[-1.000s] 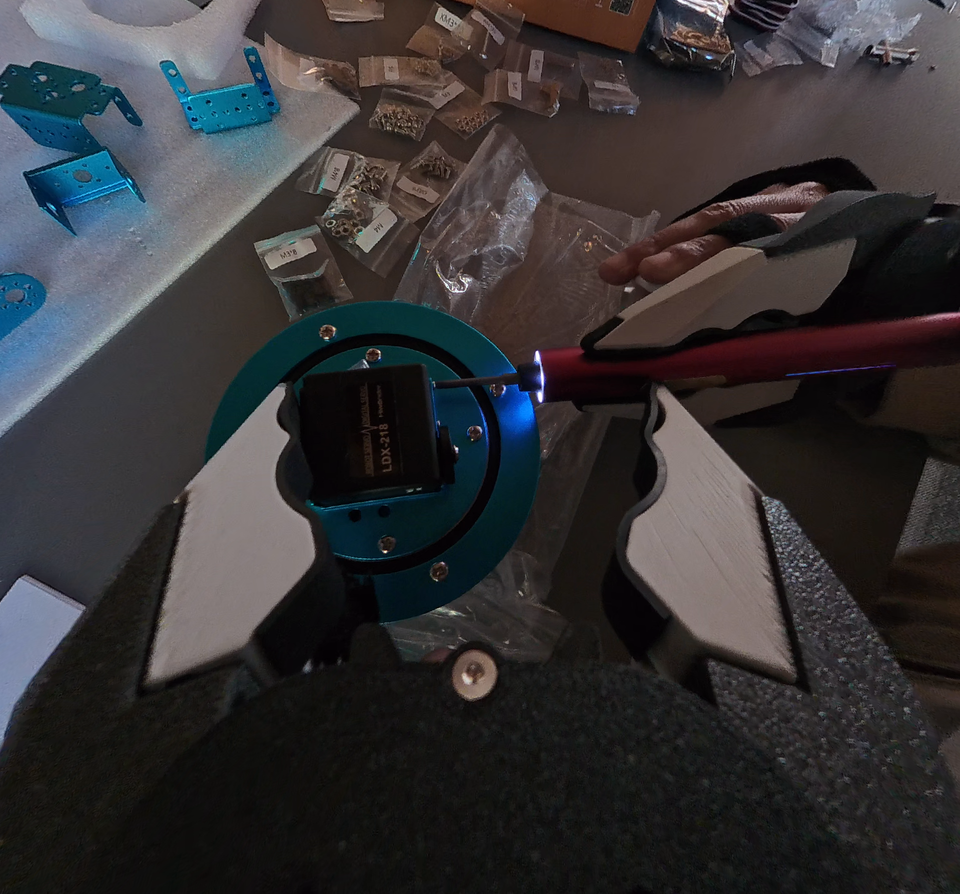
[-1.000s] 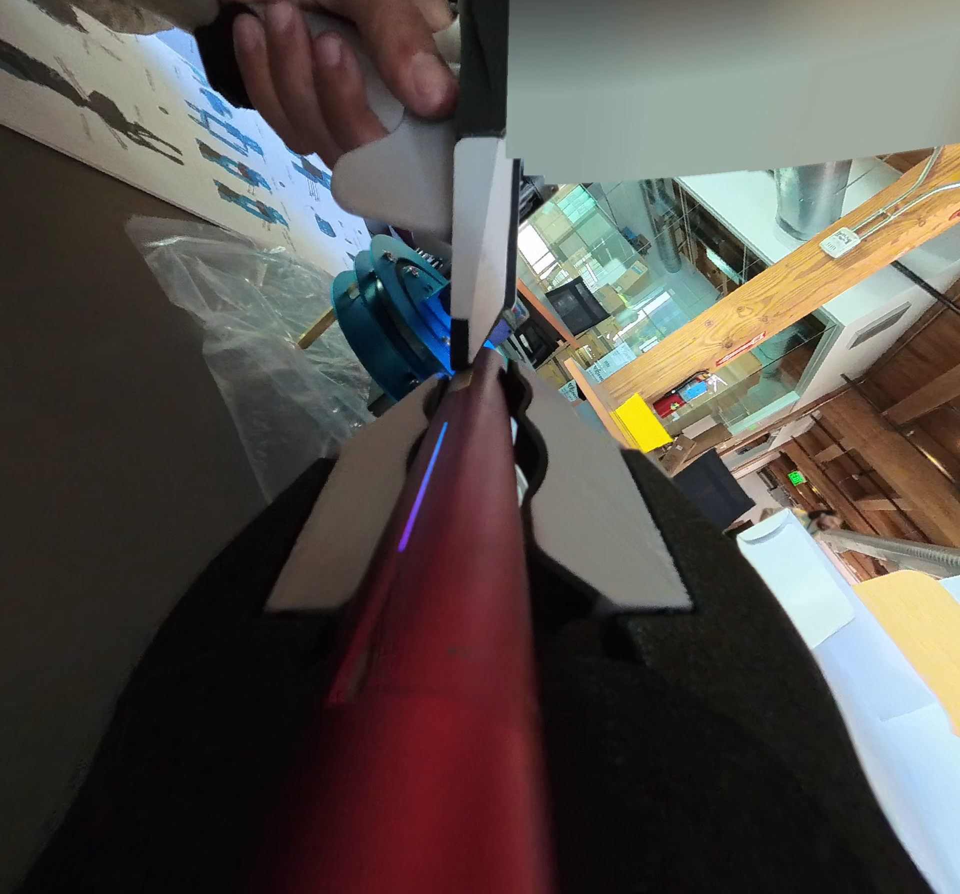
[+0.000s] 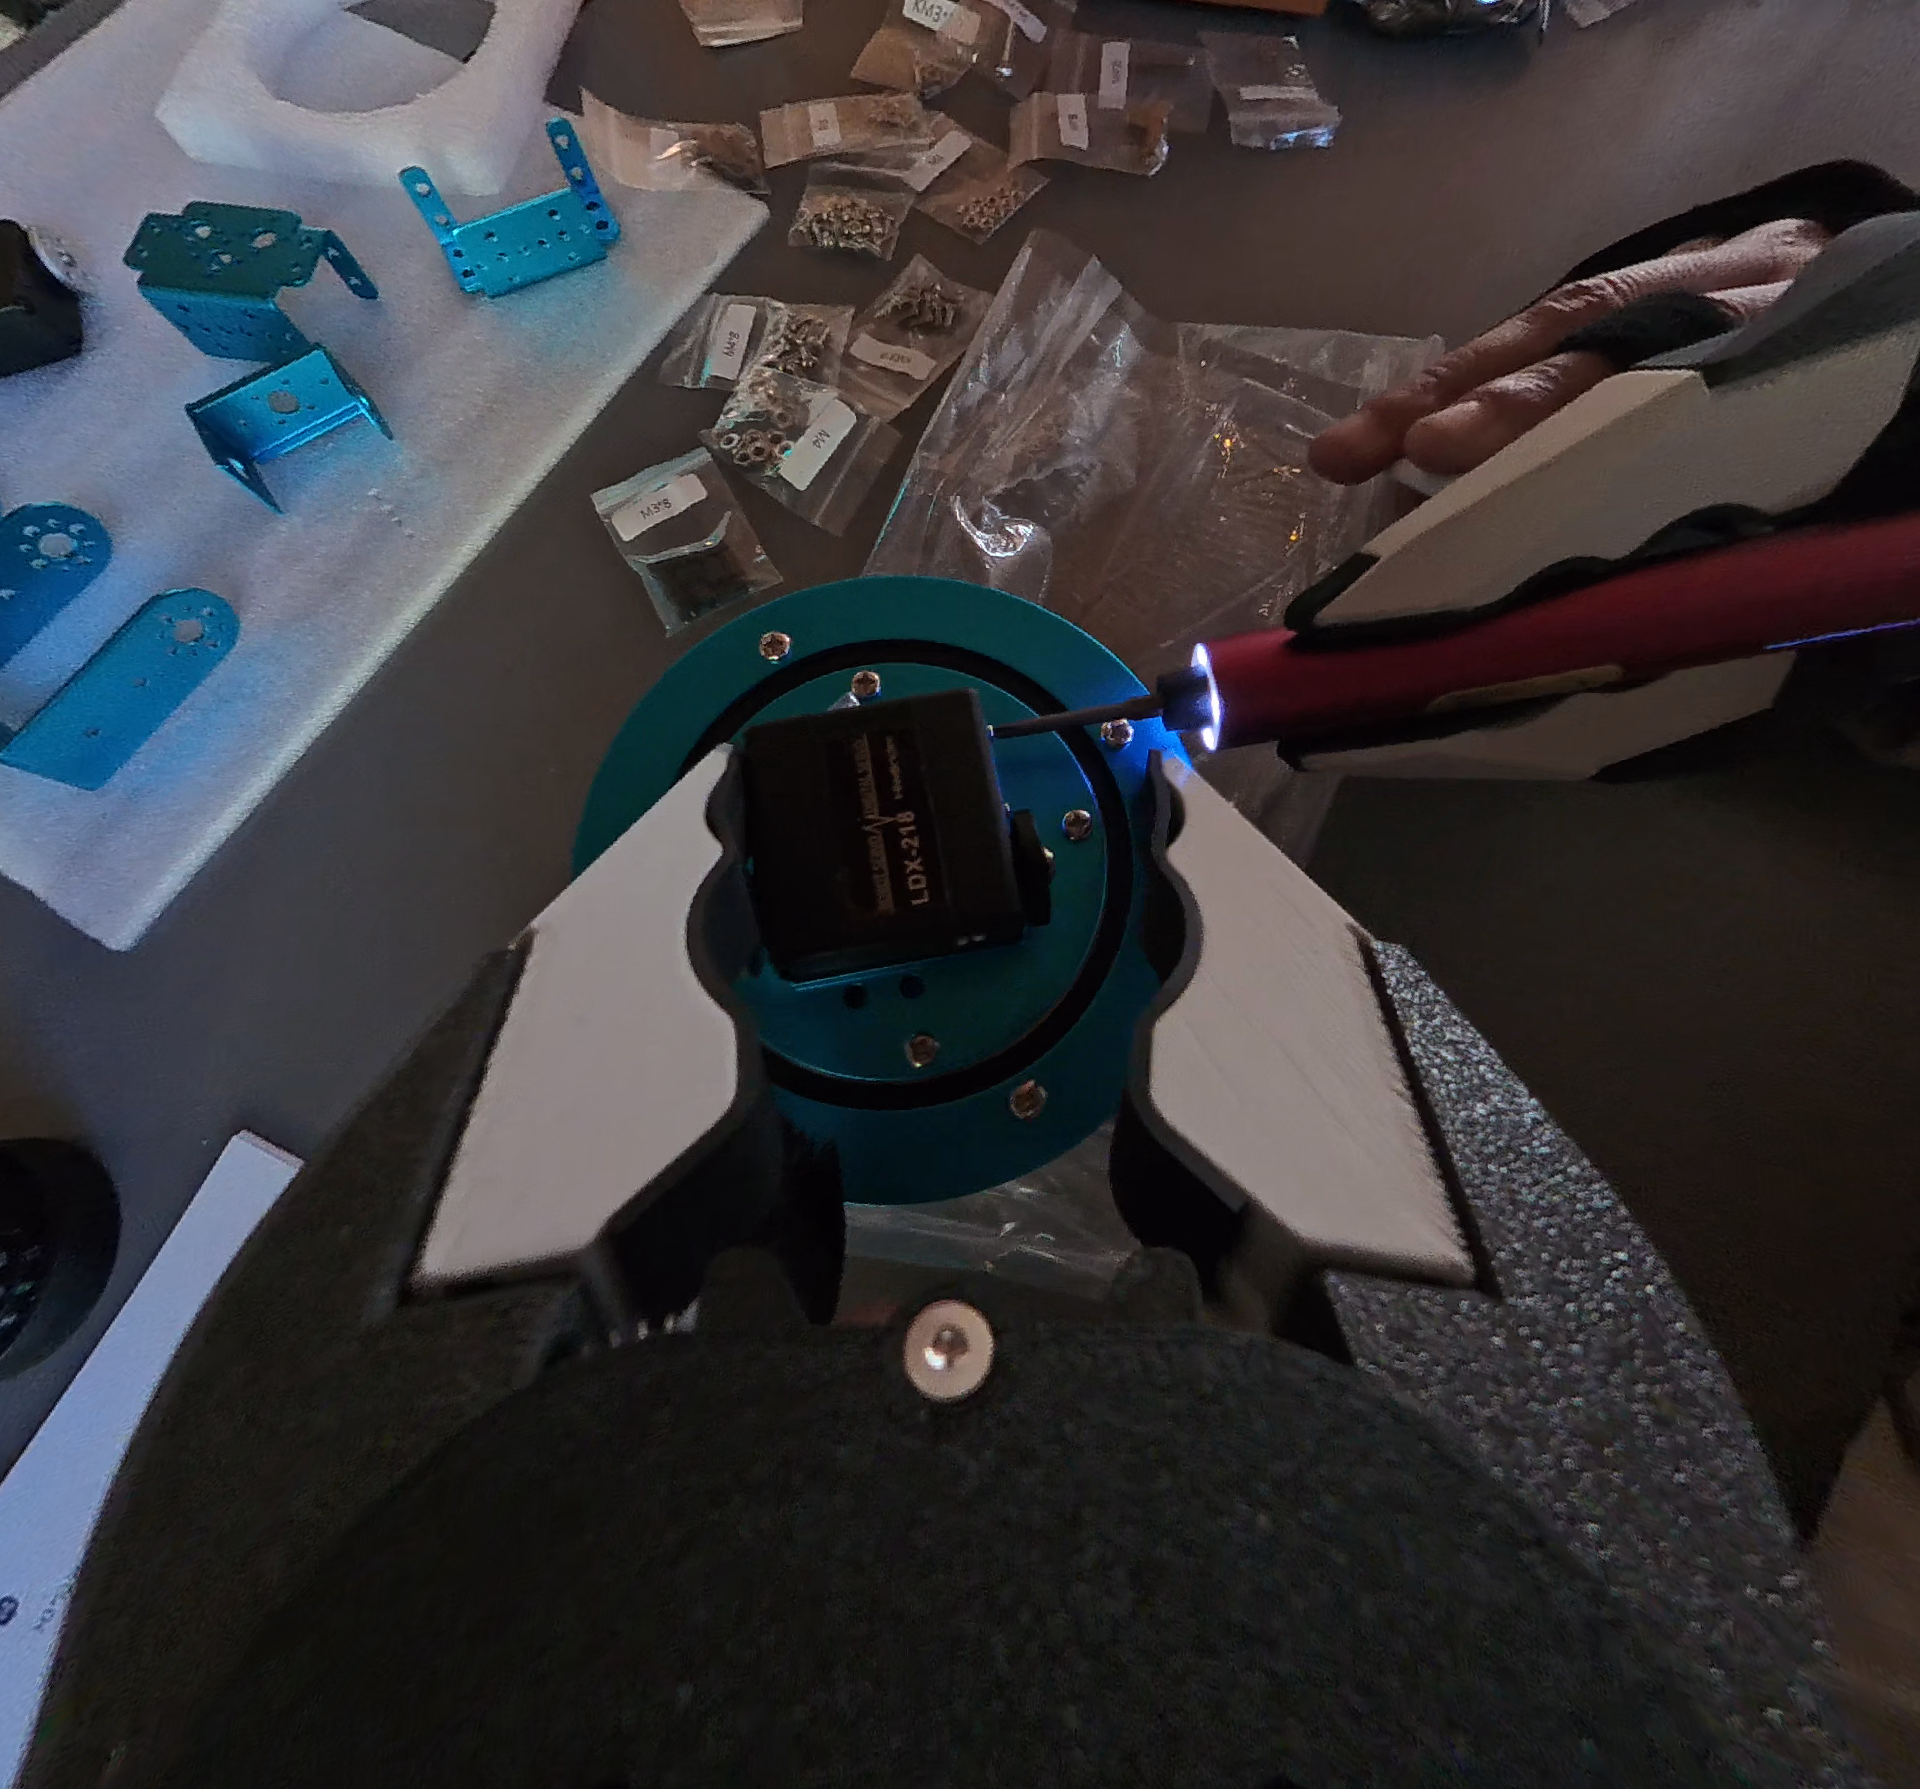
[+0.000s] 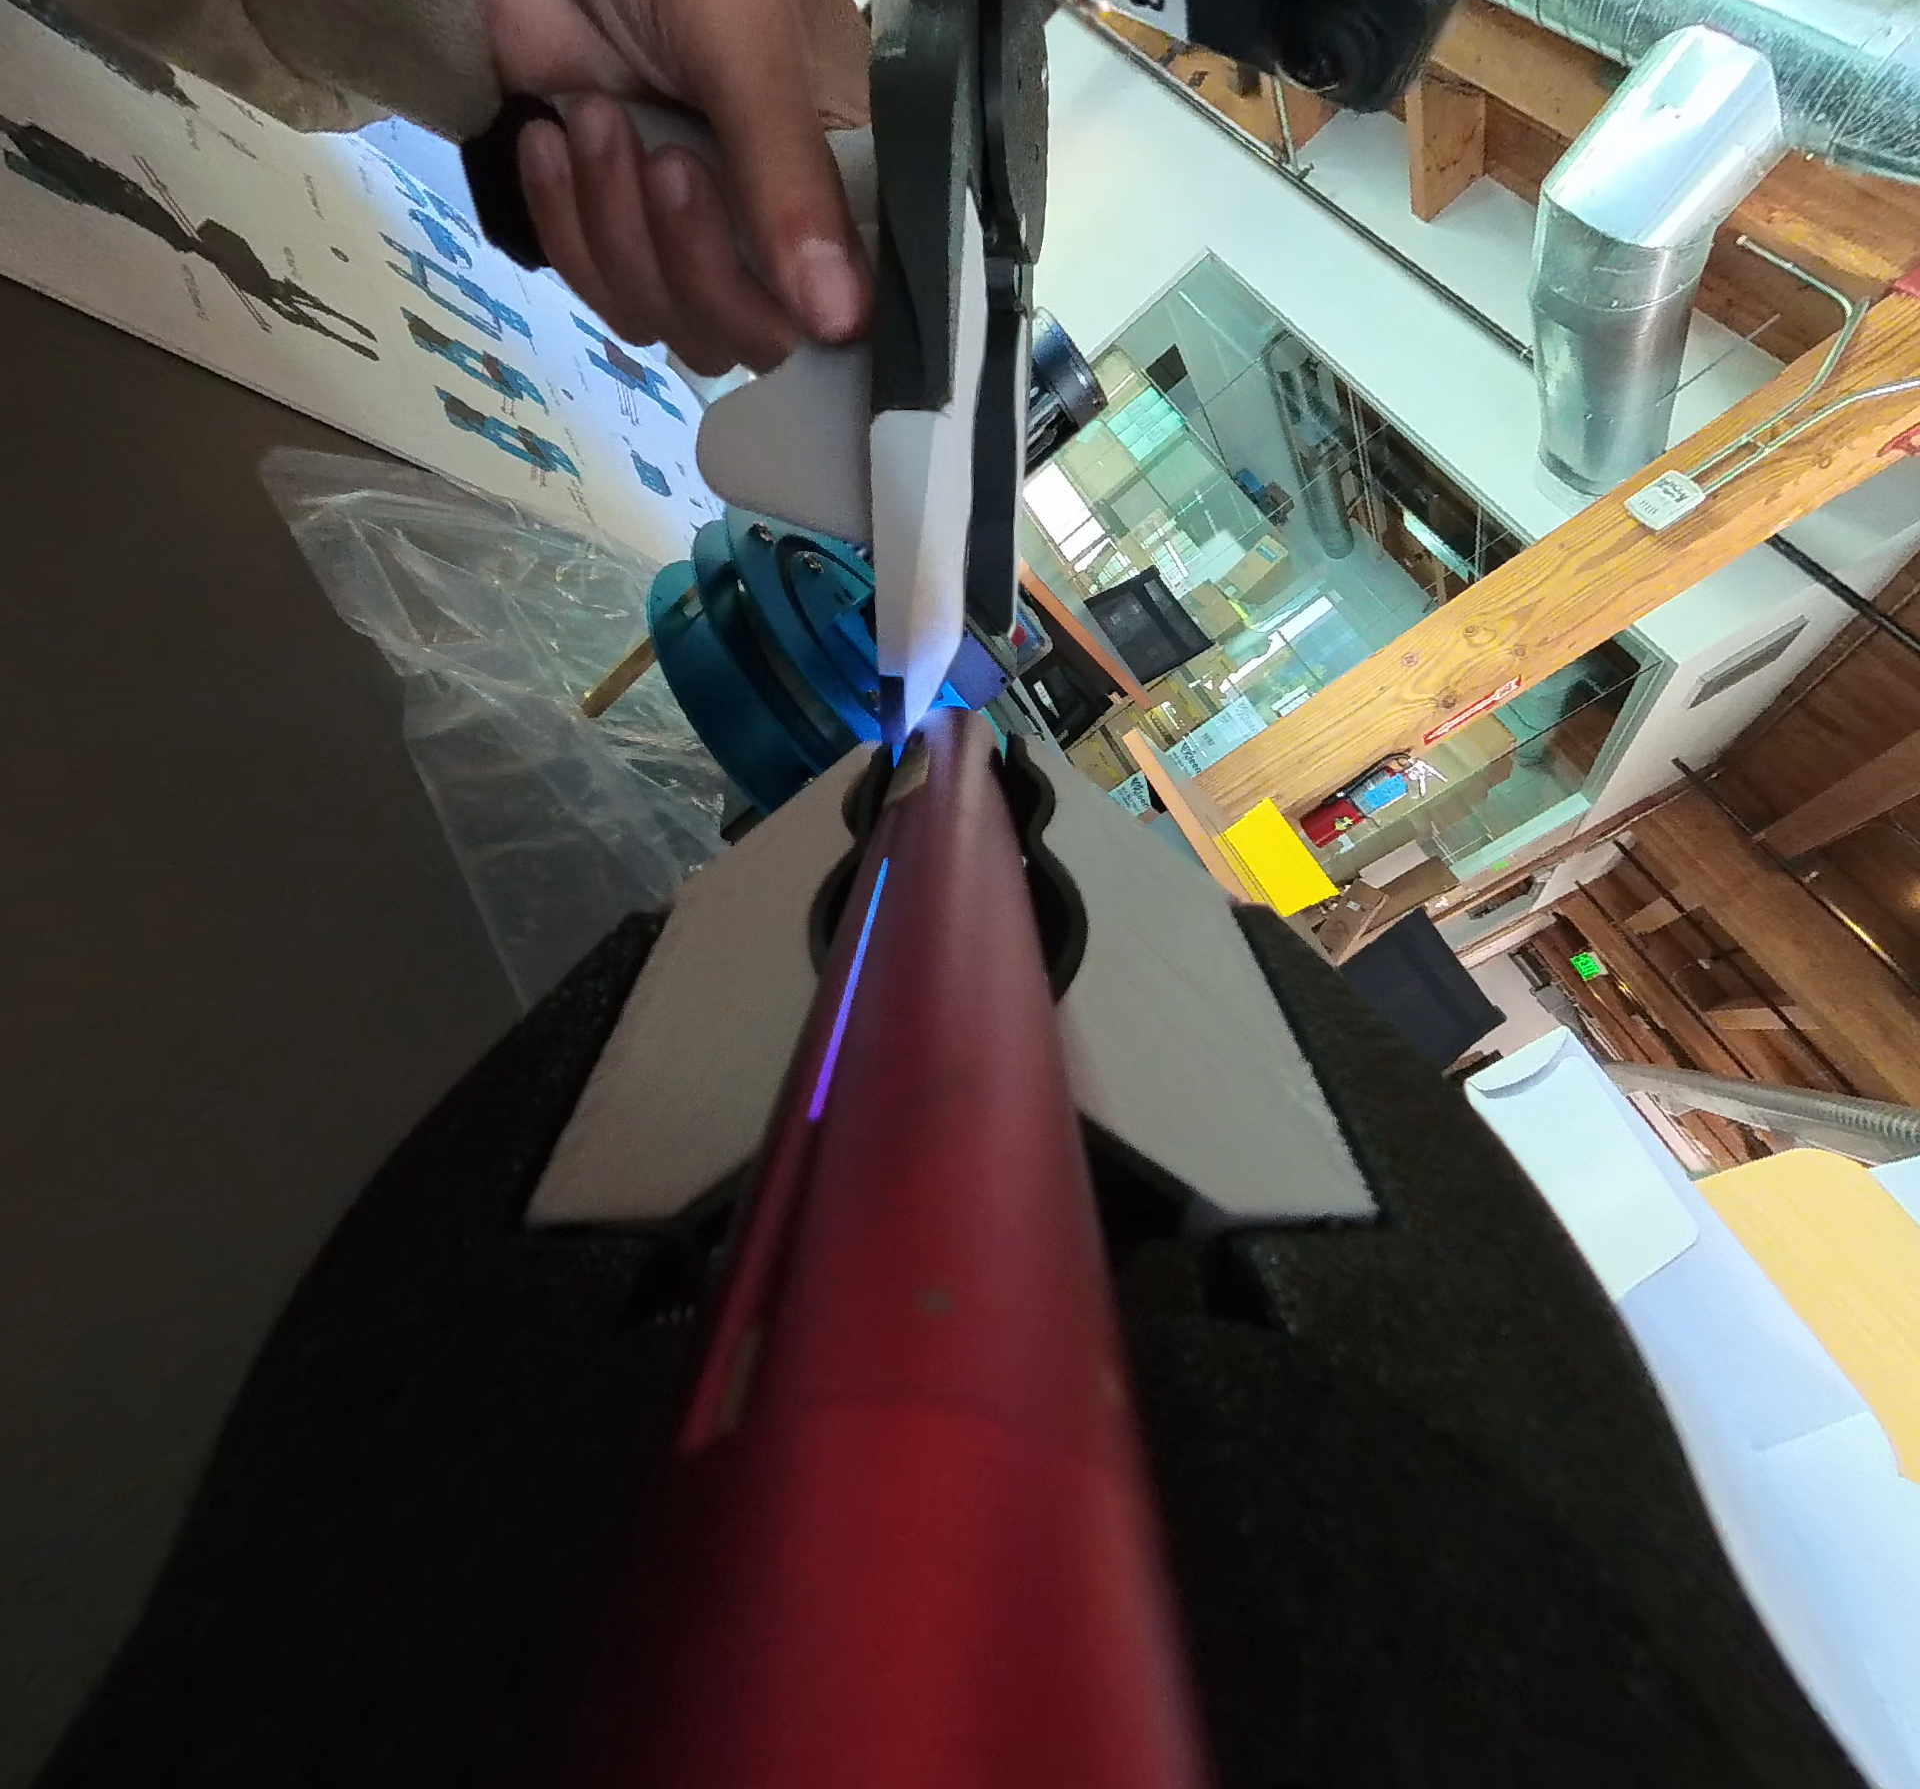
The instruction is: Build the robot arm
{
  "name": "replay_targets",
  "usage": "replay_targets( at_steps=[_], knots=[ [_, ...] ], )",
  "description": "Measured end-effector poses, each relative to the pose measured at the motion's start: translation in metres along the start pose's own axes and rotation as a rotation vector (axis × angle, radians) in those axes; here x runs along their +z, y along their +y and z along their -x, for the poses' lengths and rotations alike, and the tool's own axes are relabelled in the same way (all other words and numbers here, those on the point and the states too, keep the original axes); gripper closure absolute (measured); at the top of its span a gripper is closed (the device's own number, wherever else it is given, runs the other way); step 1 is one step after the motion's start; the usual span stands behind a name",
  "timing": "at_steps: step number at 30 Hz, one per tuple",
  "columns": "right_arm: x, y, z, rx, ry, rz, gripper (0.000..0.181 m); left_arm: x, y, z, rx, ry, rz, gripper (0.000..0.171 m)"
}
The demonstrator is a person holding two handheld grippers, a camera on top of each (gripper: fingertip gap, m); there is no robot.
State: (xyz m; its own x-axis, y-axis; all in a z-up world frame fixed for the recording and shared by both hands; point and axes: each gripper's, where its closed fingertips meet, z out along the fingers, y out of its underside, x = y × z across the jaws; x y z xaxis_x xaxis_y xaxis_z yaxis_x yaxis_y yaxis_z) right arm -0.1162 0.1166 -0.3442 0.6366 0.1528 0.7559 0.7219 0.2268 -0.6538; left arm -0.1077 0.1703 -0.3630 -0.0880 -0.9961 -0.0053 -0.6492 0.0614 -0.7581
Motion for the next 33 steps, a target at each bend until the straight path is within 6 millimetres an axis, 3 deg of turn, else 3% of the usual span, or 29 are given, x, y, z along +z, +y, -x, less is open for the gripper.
replay_targets(
  at_steps=[2, 8, 11, 16, 21, 25, 28, 30, 33],
  knots=[
    [0.001, 0.001, -0.001, 0.029, -0.012, -0.012, 0.161, -0.001, 0.001, 0.002, 0.004, 0.01, 0.005, 0.104],
    [0.004, 0.003, -0.003, 0.052, -0.015, -0.007, 0.161, 0.0, 0.0, 0.002, 0.007, 0.013, -0.005, 0.094],
    [0.002, 0.004, -0.004, 0.072, -0.02, -0.004, 0.161, 0.002, -0.002, 0.01, -0.013, -0.018, 0.002, 0.116],
    [-0.009, 0.006, -0.01, 0.168, -0.054, 0.0, 0.16, 0.006, -0.004, 0.003, 0.012, 0.014, 0.063, 0.118],
    [-0.045, -0.009, -0.039, 0.372, -0.044, -0.036, 0.16, 0.007, -0.005, 0.005, 0.032, 0.054, 0.071, 0.118],
    [-0.085, -0.032, -0.087, 0.585, -0.052, 0.026, 0.16, 0.004, -0.003, 0.009, 0.041, 0.078, 0.031, 0.118],
    [-0.122, -0.058, -0.135, 0.719, 0.107, 0.075, 0.161, -0.001, -0.001, 0.011, 0.055, 0.067, 0.009, 0.119],
    [-0.141, -0.083, -0.146, 0.869, 0.113, 0.065, 0.161, -0.016, -0.007, 0.015, 0.061, 0.018, -0.035, 0.113],
    [-0.157, -0.091, -0.128, 1.028, 0.124, 0.21, 0.161, -0.066, -0.012, 0.003, 0.019, 0.002, -0.162, 0.1]
  ],
)
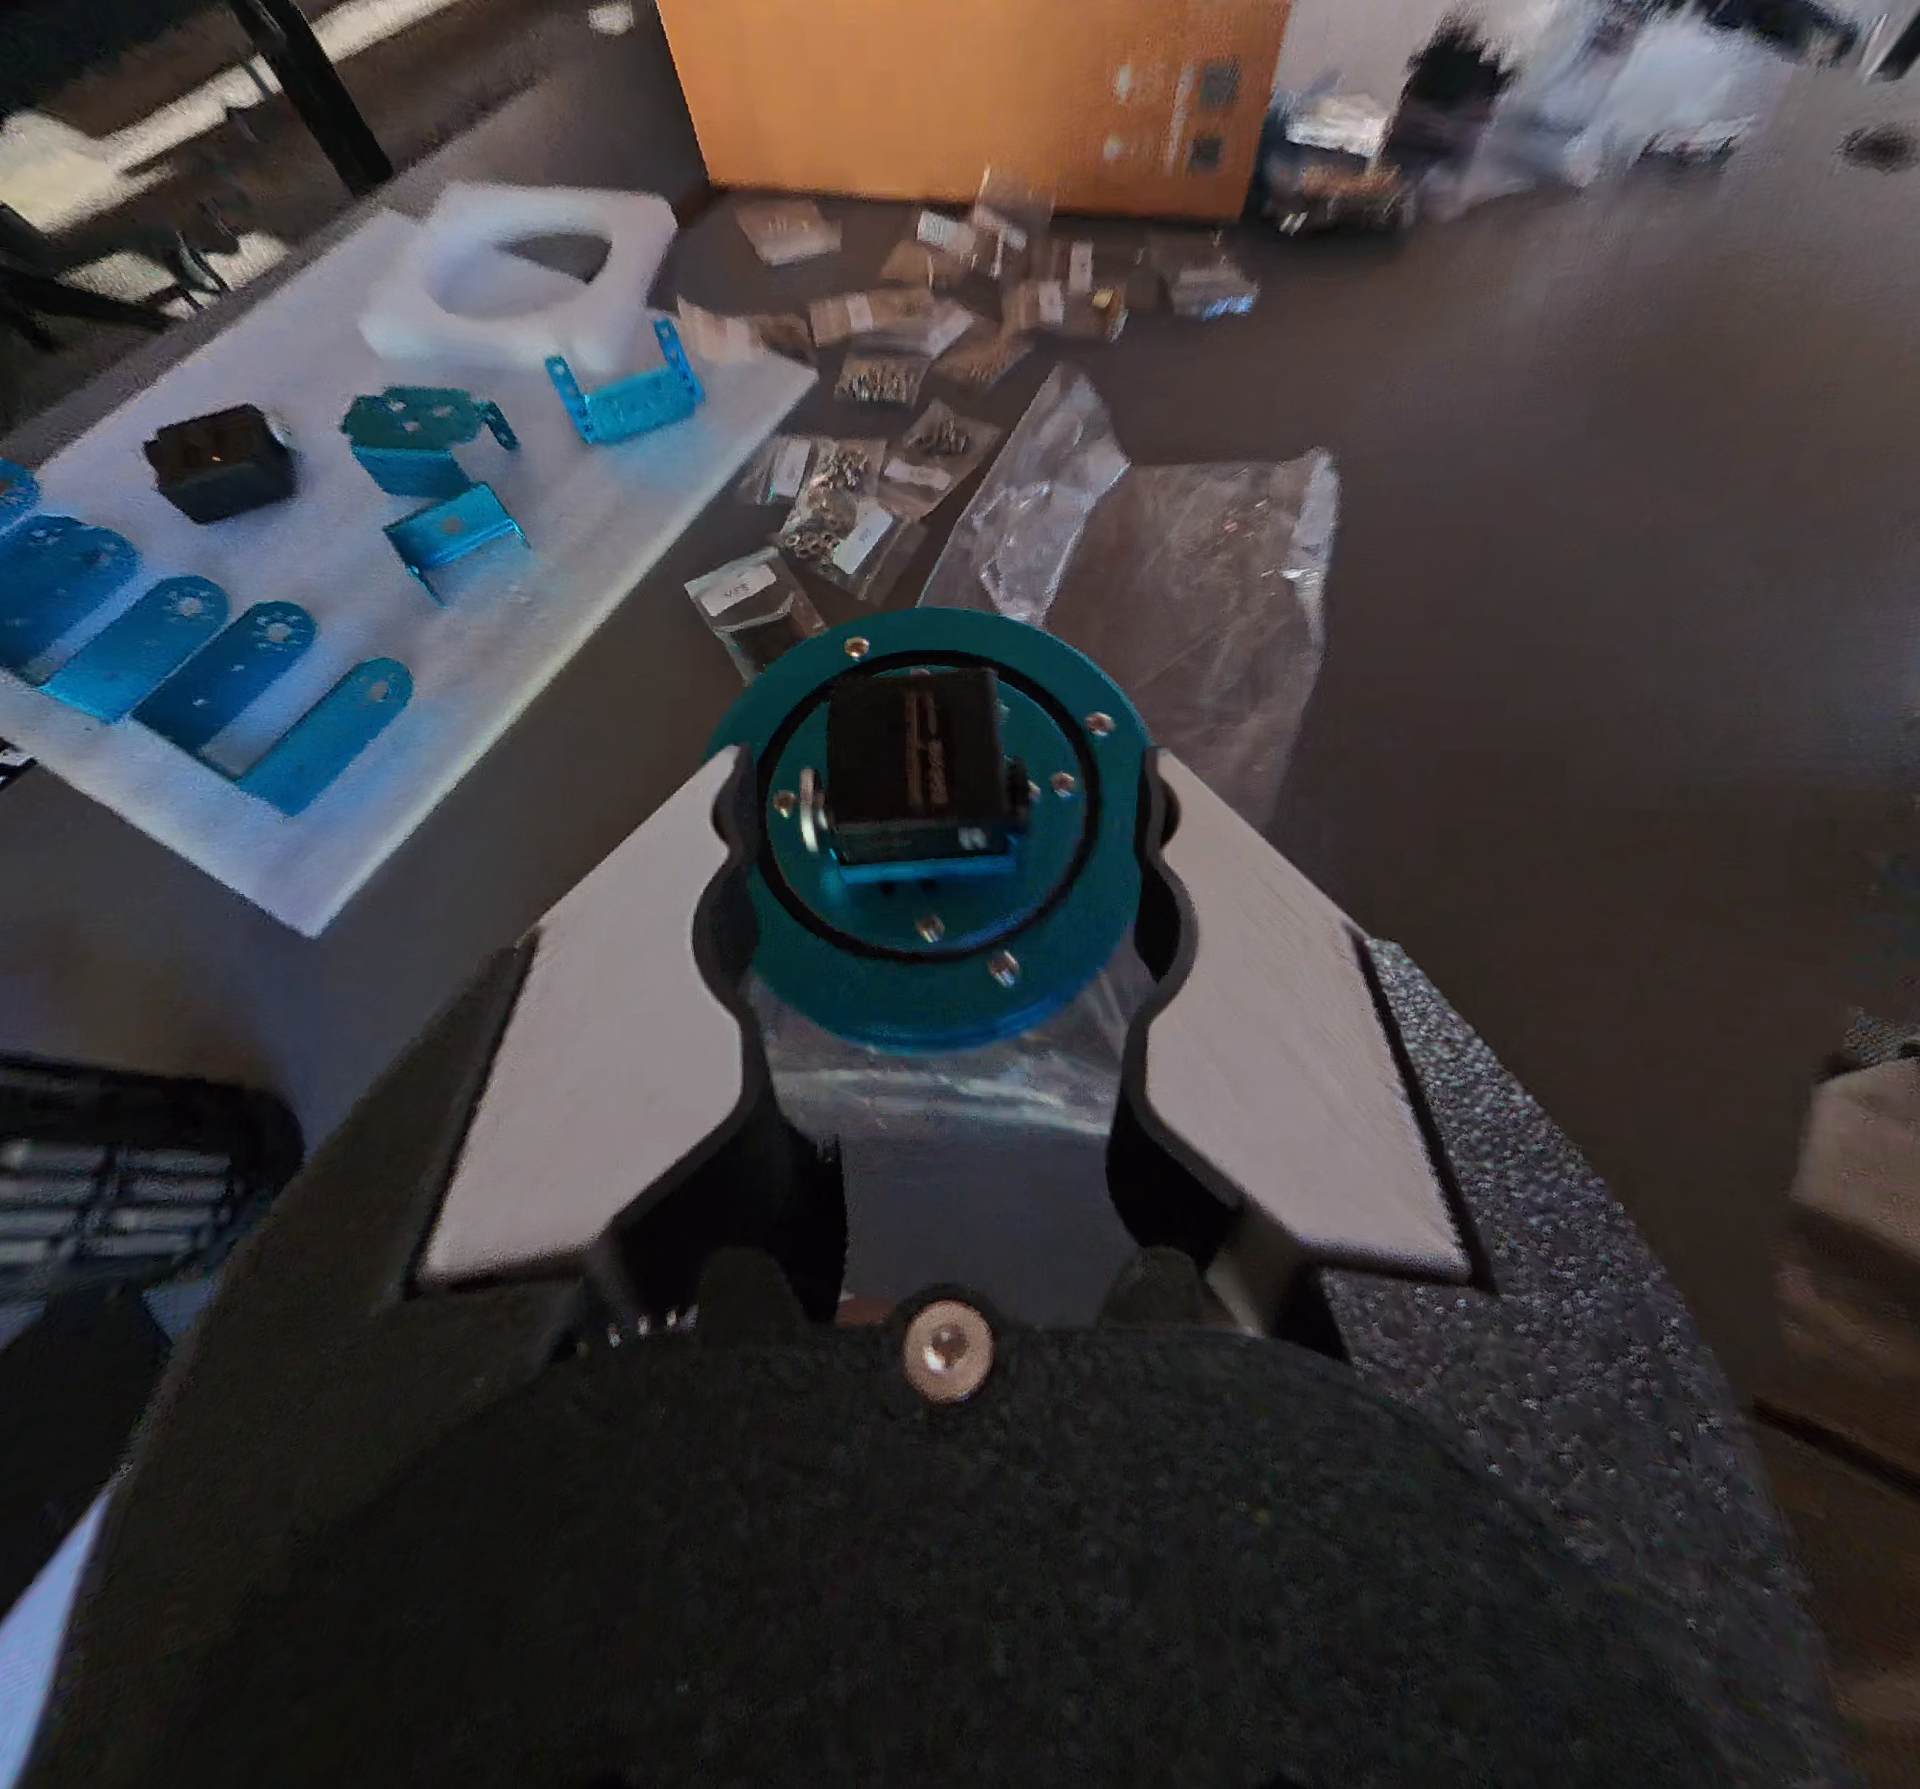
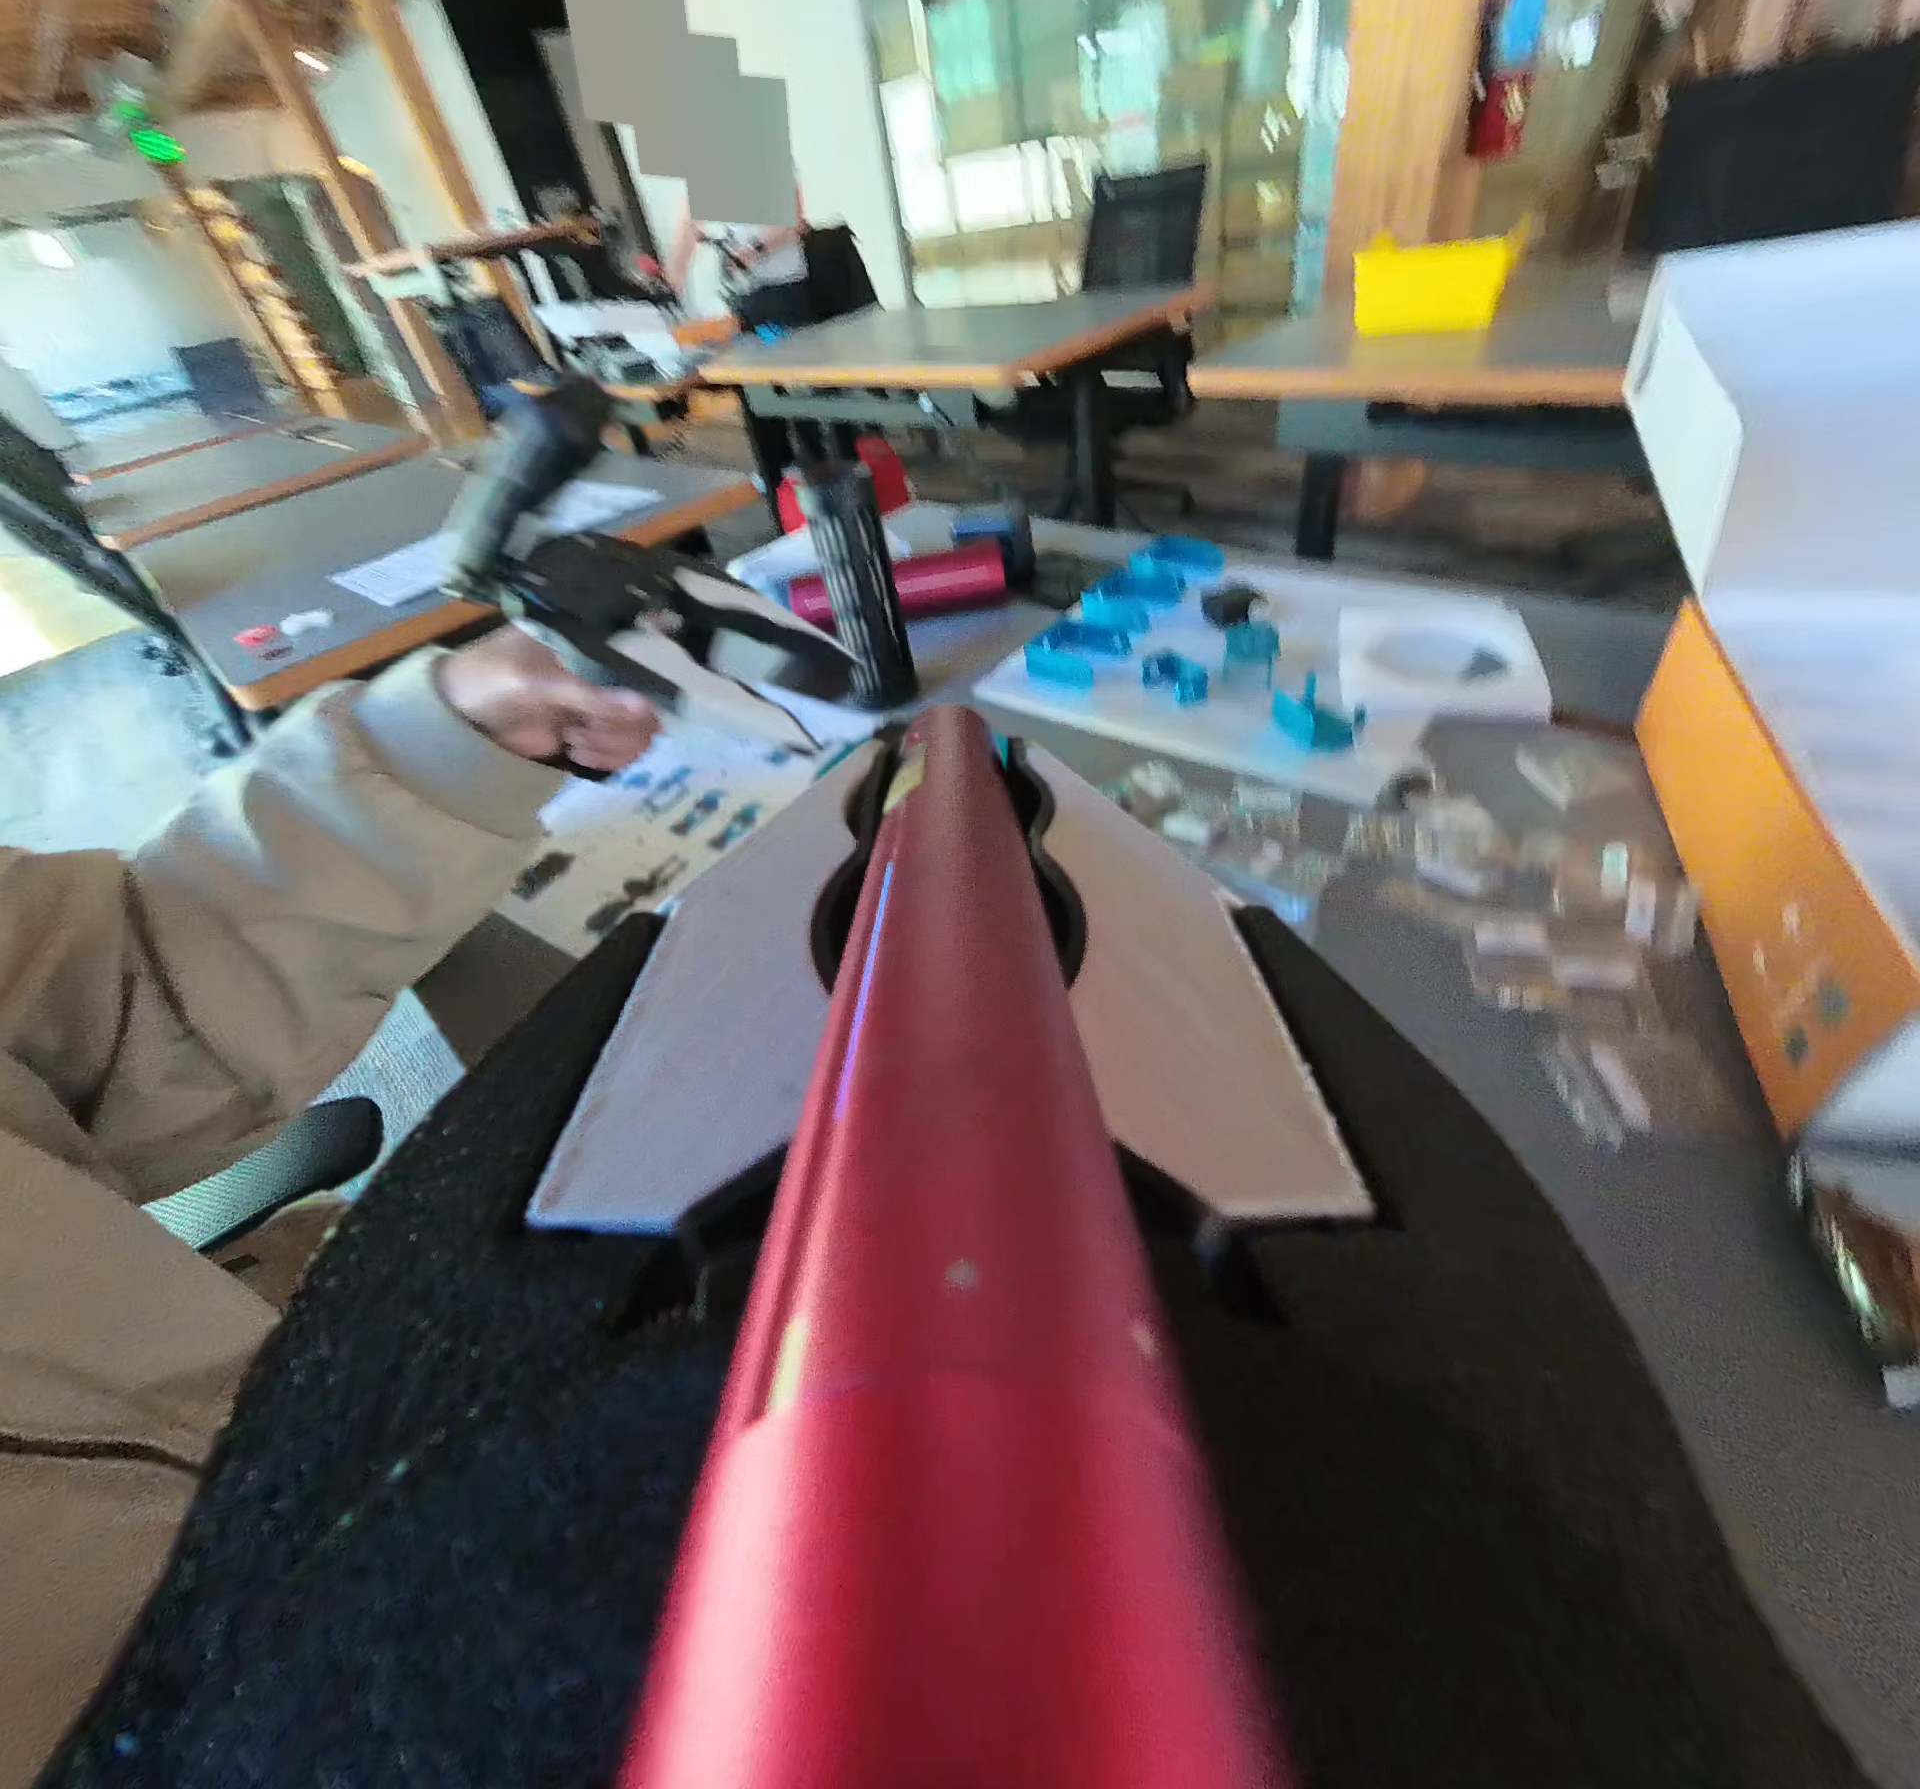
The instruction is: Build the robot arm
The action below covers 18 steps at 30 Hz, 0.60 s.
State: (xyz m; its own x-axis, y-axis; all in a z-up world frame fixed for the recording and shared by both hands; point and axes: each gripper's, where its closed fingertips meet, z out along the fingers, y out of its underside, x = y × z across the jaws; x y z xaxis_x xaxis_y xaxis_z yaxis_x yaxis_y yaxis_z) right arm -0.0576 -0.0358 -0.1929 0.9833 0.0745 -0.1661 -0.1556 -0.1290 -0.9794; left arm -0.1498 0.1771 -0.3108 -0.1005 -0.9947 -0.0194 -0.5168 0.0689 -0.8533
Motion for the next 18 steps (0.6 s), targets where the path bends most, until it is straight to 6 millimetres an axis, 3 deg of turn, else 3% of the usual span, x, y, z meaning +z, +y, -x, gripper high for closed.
replay_targets(
  at_steps=[2, 4, 6, 8, 12, 15, 18],
  knots=[
    [-0.006, 0.025, 0.006, 0.01, 0.067, 0.097, 0.162, -0.037, 0.011, -0.012, -0.036, -0.032, -0.043, 0.101],
    [-0.007, 0.047, 0.014, 0.0, 0.088, 0.136, 0.161, -0.068, 0.036, -0.027, -0.07, -0.071, -0.061, 0.102],
    [-0.002, 0.066, 0.026, 0.03, 0.034, 0.183, 0.161, -0.093, 0.065, -0.049, -0.116, -0.069, -0.092, 0.105],
    [0.008, 0.08, 0.017, -0.062, 0.067, 0.243, 0.161, -0.109, 0.092, -0.07, -0.168, -0.061, -0.12, 0.109],
    [0.061, 0.105, -0.018, -0.415, 0.05, 0.37, 0.161, -0.119, 0.123, -0.098, -0.258, -0.07, -0.147, 0.115],
    [0.113, 0.128, -0.05, -0.648, -0.049, 0.398, 0.161, -0.119, 0.127, -0.11, -0.302, -0.076, -0.155, 0.115],
    [0.151, 0.139, -0.083, -1.005, -0.073, 0.388, 0.161, -0.124, 0.125, -0.113, -0.319, -0.125, -0.163, 0.115]
  ],
)
